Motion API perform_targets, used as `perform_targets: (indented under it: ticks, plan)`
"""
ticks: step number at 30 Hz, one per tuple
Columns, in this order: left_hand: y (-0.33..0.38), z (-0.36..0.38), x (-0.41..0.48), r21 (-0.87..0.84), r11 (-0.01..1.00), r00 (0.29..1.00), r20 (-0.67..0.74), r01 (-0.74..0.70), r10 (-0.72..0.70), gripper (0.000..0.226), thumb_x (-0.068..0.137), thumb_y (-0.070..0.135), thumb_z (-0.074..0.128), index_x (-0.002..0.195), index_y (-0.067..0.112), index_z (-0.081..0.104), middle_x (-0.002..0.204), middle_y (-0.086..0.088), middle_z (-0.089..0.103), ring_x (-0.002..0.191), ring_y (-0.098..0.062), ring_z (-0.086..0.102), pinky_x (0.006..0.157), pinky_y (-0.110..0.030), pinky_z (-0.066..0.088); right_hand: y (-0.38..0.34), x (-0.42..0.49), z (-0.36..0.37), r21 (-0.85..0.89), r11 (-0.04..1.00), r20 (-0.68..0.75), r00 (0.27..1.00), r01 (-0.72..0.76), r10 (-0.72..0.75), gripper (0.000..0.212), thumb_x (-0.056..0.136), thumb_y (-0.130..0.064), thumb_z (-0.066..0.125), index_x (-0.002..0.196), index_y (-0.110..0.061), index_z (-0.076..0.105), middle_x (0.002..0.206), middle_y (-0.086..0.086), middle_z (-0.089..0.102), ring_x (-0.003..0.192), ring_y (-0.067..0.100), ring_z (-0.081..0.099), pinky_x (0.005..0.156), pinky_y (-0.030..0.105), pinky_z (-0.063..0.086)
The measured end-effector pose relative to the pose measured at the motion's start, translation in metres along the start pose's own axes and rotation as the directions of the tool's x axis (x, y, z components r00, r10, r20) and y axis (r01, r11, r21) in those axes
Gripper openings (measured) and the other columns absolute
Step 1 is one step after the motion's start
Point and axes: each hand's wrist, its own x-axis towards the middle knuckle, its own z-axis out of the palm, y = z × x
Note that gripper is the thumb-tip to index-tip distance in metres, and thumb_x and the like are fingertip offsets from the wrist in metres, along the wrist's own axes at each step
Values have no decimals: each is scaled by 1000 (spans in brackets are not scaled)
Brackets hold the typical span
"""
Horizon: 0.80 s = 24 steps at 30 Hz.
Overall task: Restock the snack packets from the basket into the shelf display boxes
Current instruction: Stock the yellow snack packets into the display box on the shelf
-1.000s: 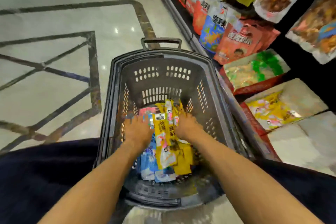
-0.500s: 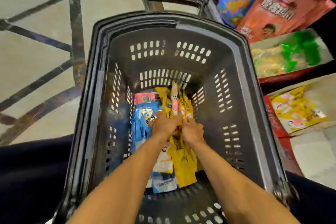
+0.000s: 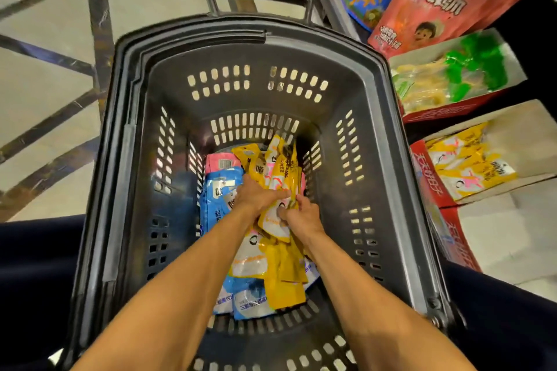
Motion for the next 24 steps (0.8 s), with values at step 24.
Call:
perform_targets:
  ticks: [24]
  plan:
    - [-19,17,-26,-300,945,978,194,129,-71,100,48,18,82,138,16,38,115,-10,68,103,-30,68,89,-46,58,11,-1,-2,481,874,84,996,-67,30,36,72,-19,54,100,-4,71,114,25,67,107,44,63,96,57,50]
